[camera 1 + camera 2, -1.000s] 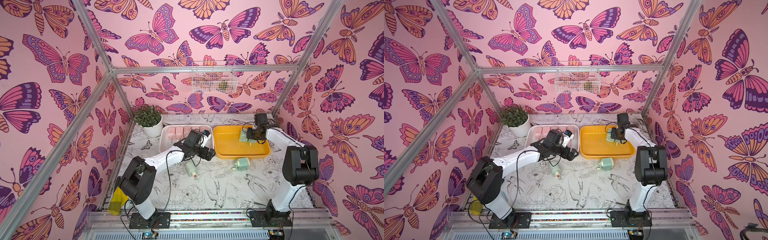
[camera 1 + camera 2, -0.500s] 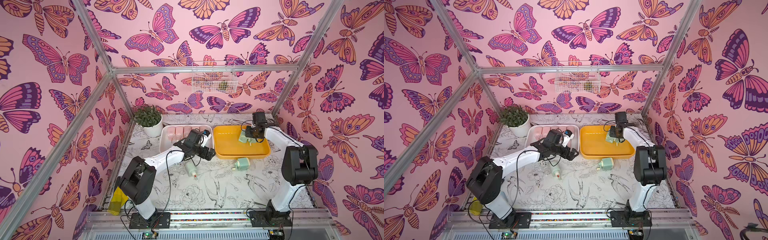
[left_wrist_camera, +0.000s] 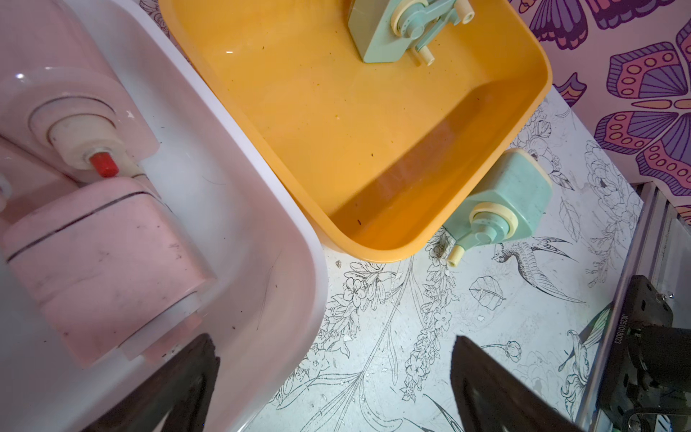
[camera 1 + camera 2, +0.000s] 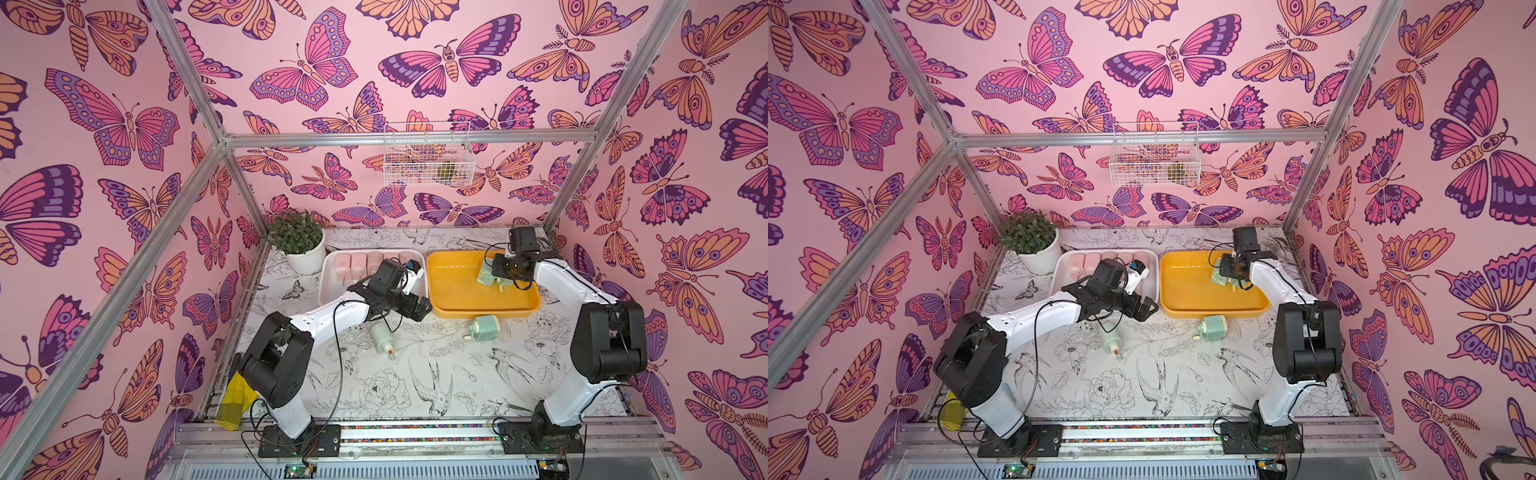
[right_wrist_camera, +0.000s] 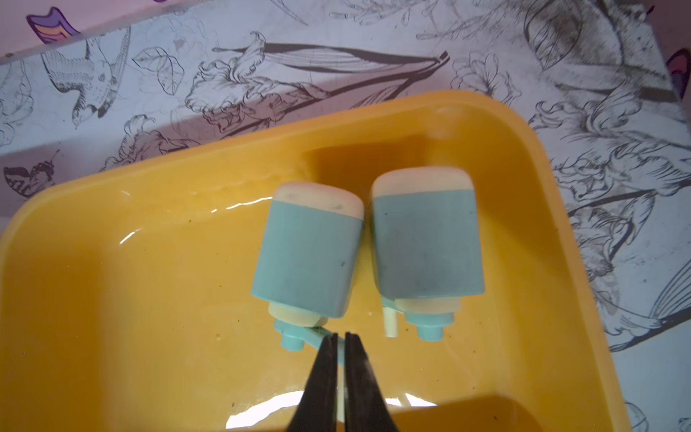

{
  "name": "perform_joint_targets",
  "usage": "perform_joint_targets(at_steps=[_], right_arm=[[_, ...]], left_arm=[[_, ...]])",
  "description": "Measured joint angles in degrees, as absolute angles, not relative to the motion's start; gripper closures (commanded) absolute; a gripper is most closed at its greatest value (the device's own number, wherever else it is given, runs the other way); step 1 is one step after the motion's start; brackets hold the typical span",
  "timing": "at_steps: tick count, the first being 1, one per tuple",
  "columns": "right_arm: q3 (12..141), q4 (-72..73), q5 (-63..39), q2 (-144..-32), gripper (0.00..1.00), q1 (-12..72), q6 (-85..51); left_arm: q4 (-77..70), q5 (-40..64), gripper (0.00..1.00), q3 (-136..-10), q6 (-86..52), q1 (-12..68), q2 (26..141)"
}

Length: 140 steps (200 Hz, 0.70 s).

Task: Place the pencil sharpeners by color into the storage box
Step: Place the pencil sharpener in the storage box.

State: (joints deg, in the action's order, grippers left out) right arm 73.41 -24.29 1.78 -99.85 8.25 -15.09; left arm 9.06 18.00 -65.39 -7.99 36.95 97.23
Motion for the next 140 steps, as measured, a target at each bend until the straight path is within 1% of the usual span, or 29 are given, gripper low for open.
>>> perform_joint_targets(at_steps=[37, 61, 98, 140], right_arm=[[67.2, -23.6, 1.7, -100.2, 0.9, 8.3, -16.3], [66.3, -23.0, 2.5, -102.0, 0.9, 8.2, -16.5], [71.2, -22.2, 2.7, -108.0, 0.89, 8.2, -16.7], [77.8, -22.0, 1.8, -110.5, 0.89, 8.2, -17.6]], left_arm=[[9.1, 18.0, 0.0, -65.4, -8.0, 37.1, 97.2], [9.1, 18.0, 0.0, -65.4, -8.0, 37.1, 97.3], [9.1, 18.1, 0.0, -65.5, -8.0, 37.1, 97.6], [9.1, 18.0, 0.0, -65.5, -8.0, 37.2, 97.7]])
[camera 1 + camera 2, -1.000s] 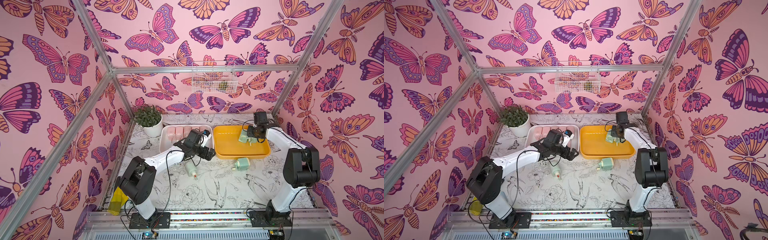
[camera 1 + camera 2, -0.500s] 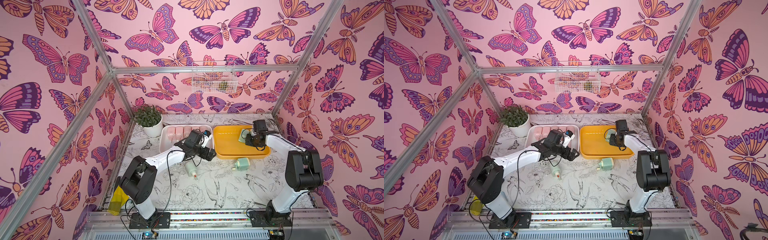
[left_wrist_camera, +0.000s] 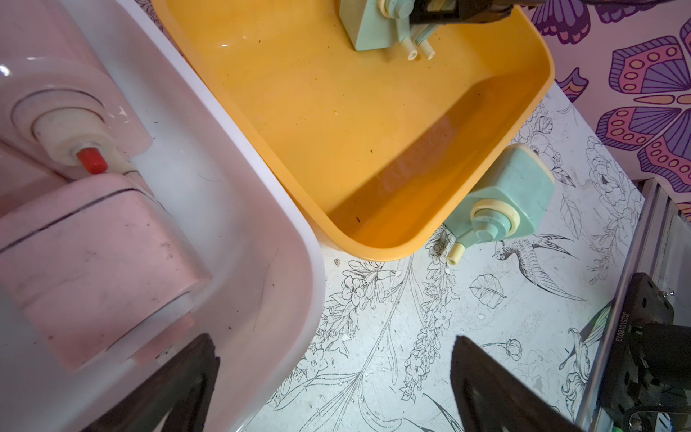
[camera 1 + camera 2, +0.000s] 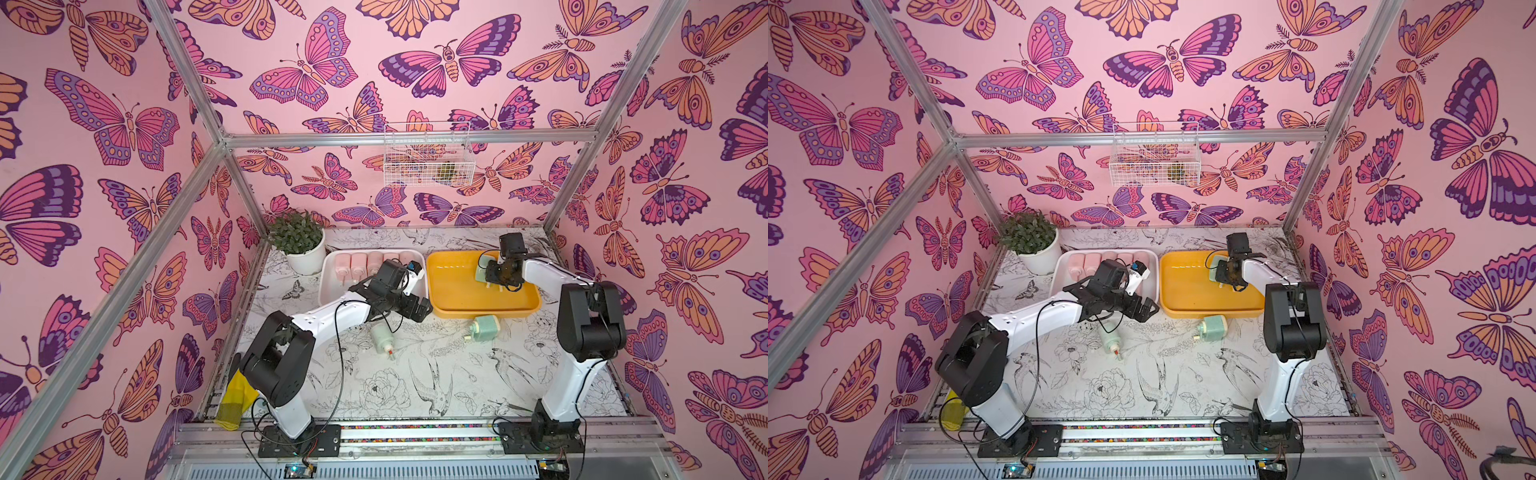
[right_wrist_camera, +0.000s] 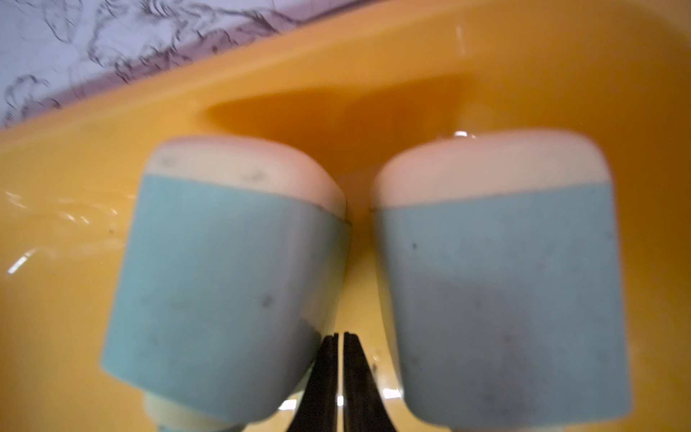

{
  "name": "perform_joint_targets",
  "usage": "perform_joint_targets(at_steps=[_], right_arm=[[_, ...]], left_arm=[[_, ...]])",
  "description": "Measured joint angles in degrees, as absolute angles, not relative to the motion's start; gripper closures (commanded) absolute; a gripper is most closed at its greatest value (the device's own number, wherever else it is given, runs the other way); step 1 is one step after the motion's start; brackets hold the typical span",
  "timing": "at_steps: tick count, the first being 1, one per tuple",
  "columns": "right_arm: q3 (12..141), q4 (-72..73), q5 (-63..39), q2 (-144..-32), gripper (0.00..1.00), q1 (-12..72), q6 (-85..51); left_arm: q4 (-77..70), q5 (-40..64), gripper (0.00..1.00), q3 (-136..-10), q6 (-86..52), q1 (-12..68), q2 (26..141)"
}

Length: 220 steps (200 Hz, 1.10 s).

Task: Place the pencil sharpeners by color into the storage box
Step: Place the pencil sharpener in the storage box.

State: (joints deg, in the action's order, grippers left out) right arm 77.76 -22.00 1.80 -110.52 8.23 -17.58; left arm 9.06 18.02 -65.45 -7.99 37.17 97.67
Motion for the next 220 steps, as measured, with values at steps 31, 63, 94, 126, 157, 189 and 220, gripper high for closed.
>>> perform_joint_targets(at_steps=[31, 63, 94, 126, 157, 189, 220], right_arm=[[75.8, -21.9, 0.9, -109.7, 0.83, 8.2, -18.0], [73.5, -23.2, 0.1, -103.9, 0.33, 8.4, -18.1], [77.1, -23.6, 2.3, -101.4, 0.01, 9.6, -18.6], [82.5, -24.2, 7.4, -105.6, 0.01, 10.9, -20.1], [89.8, -27.0, 14.0, -112.6, 0.01, 13.7, -19.6], [98.2, -31.5, 20.8, -119.3, 0.01, 17.3, -15.9], [104.9, -35.8, 29.0, -125.2, 0.01, 20.4, -11.1]], left_arm=[[9.1, 18.0, 0.0, -65.5, -8.0, 37.2, 97.7], [9.1, 18.0, 0.0, -65.4, -8.0, 37.2, 97.7], [9.1, 18.0, 0.0, -65.4, -8.0, 37.2, 97.7], [9.1, 18.0, 0.0, -65.4, -8.0, 37.2, 97.7], [9.1, 17.7, 0.0, -65.4, -7.9, 37.2, 97.7], [9.1, 17.1, 0.0, -65.4, -7.9, 37.2, 97.7], [9.1, 16.7, 0.0, -65.4, -7.7, 37.2, 97.7]])
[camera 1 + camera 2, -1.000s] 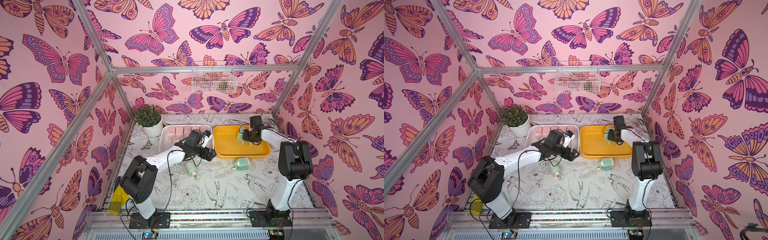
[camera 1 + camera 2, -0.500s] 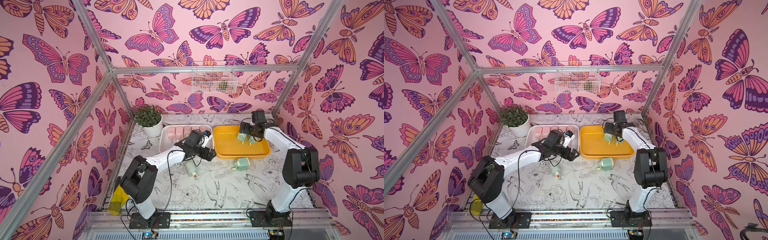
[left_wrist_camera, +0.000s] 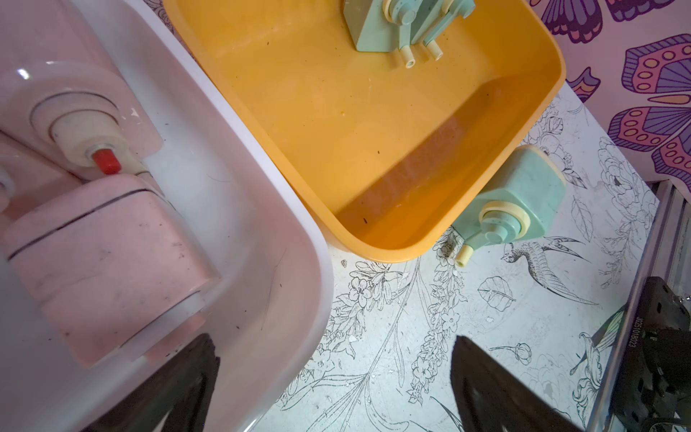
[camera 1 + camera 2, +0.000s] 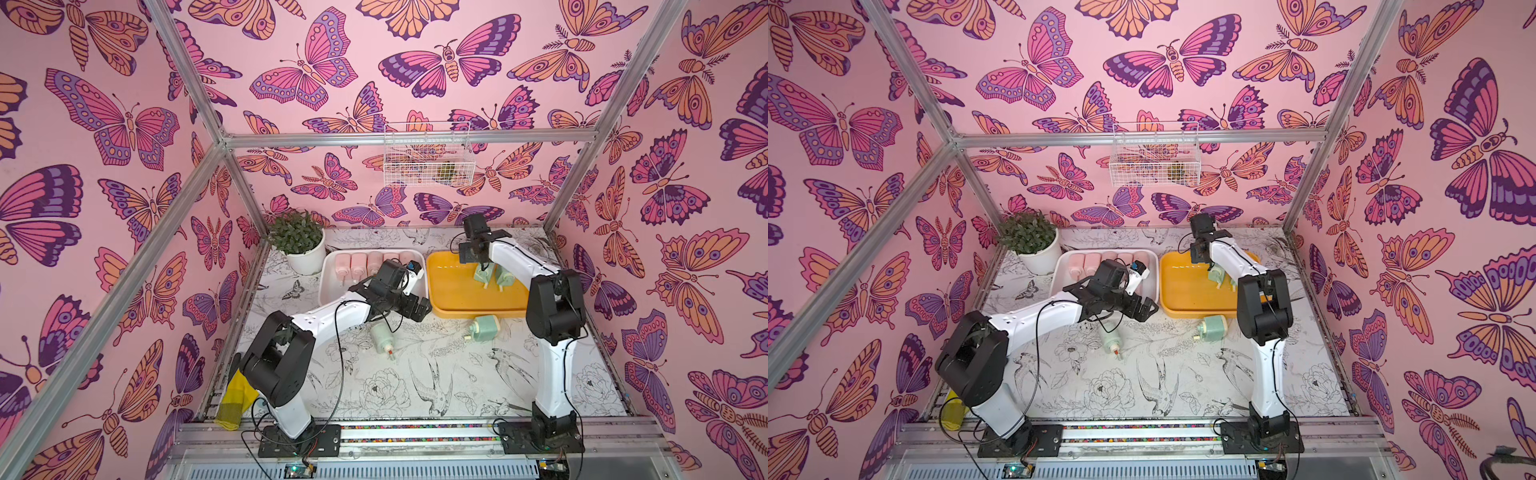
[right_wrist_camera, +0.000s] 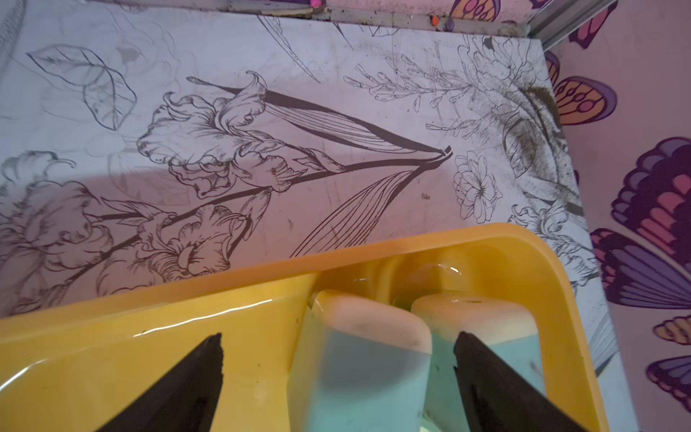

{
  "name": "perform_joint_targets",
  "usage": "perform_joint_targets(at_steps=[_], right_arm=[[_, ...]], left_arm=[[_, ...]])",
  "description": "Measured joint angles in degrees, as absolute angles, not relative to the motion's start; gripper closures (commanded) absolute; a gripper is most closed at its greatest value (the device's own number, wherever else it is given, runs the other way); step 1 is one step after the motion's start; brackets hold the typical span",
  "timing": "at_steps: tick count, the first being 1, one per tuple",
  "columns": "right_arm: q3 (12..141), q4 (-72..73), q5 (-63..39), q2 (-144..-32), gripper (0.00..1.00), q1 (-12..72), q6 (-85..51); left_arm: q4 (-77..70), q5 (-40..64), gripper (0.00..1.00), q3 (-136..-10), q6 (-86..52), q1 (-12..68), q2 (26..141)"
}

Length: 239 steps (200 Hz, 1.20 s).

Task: Place the pencil sharpeners by color into the storage box
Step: Place the pencil sharpener in the storage box.

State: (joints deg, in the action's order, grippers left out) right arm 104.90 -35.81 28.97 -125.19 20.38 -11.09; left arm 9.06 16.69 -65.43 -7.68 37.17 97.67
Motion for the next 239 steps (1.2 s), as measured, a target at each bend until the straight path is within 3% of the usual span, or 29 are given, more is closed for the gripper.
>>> perform_joint_targets(at_steps=[75, 239], right_arm=[[107.9, -42.3, 40.8, -129.7, 0.01, 21.9, -1.9], [103.7, -41.7, 43.3, -131.3, 0.01, 22.0, 16.0]], left_arm=[[9.1, 16.4, 0.0, -65.0, -7.5, 37.2, 97.7], [9.1, 16.5, 0.0, -64.9, -7.5, 37.2, 97.7]])
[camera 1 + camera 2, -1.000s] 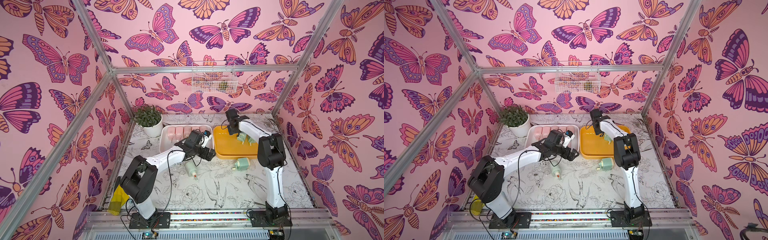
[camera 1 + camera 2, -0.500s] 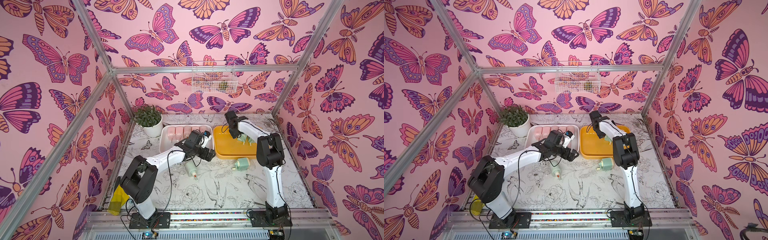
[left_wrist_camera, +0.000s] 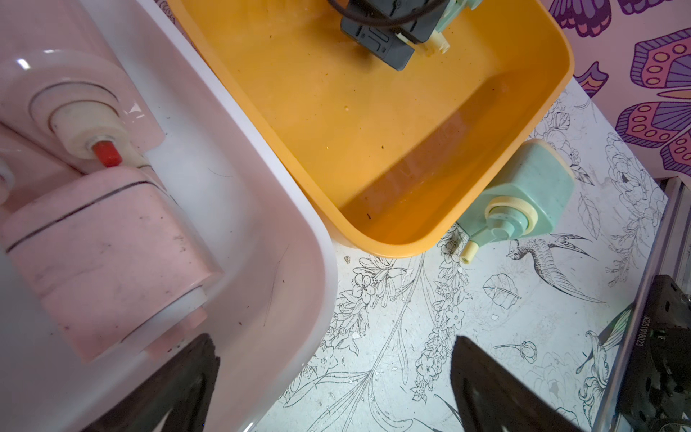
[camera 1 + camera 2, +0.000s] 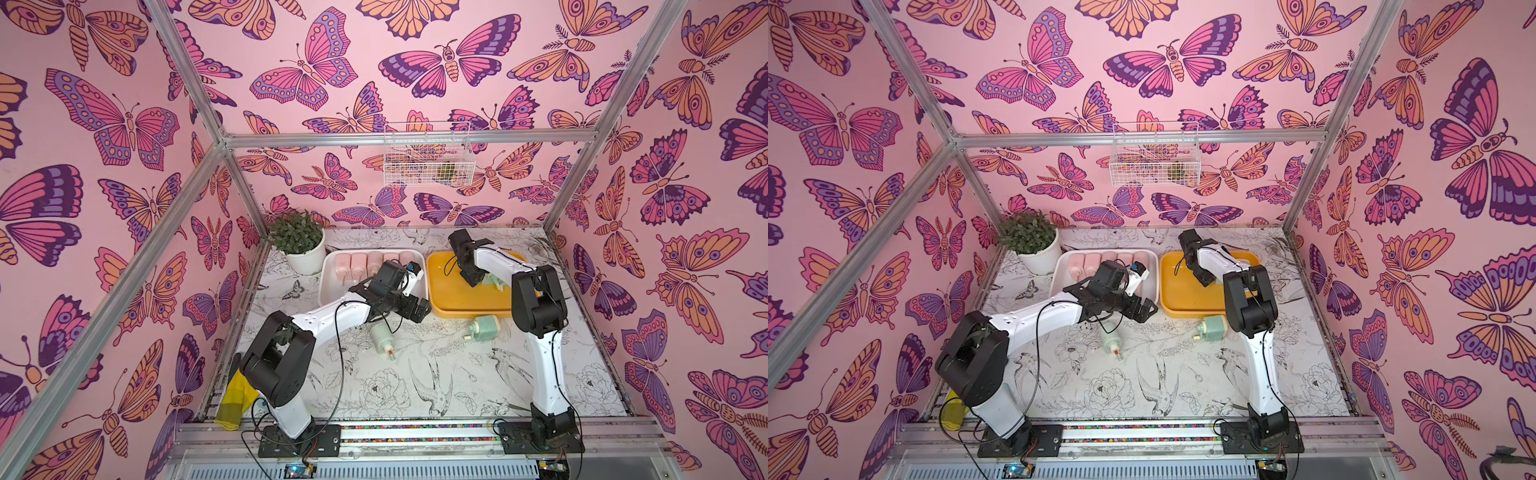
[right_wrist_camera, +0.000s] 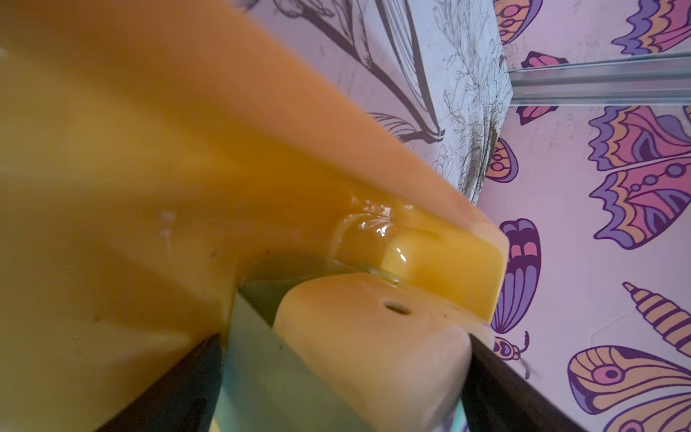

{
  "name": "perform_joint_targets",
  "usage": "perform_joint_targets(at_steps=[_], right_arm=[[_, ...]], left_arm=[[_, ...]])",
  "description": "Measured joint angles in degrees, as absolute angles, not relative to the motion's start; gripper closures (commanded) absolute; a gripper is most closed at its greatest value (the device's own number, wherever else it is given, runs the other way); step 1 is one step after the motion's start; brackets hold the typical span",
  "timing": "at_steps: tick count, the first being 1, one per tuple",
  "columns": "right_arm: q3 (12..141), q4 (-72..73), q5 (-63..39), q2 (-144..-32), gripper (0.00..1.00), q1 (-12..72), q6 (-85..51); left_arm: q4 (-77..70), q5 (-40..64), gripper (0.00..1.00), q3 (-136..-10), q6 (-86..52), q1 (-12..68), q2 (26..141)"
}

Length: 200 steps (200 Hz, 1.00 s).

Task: Place the pencil sharpeners by color into the storage box
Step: Place the pencil sharpener in the storage box, then pick up the pencil sharpener from the center of the board.

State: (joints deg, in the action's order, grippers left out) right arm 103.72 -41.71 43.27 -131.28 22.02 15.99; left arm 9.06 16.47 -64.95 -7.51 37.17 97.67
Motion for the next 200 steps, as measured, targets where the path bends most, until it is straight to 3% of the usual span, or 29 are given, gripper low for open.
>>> perform_joint_targets(at_steps=[78, 145, 200], right_arm=[[95.2, -36.0, 35.7, -119.9, 0.01, 22.3, 13.9], [79.0, -26.2, 32.9, -99.5, 0.01, 22.4, 0.7], [54.9, -11.3, 34.4, -73.5, 0.01, 19.7, -12.1]], left_arm=[[9.1, 16.6, 0.0, -64.9, -7.5, 37.2, 97.7], [11.5, 18.6, 0.0, -64.9, -4.4, 38.5, 96.5], [16.6, 15.4, 0.0, -67.5, 1.2, 47.9, 94.7]])
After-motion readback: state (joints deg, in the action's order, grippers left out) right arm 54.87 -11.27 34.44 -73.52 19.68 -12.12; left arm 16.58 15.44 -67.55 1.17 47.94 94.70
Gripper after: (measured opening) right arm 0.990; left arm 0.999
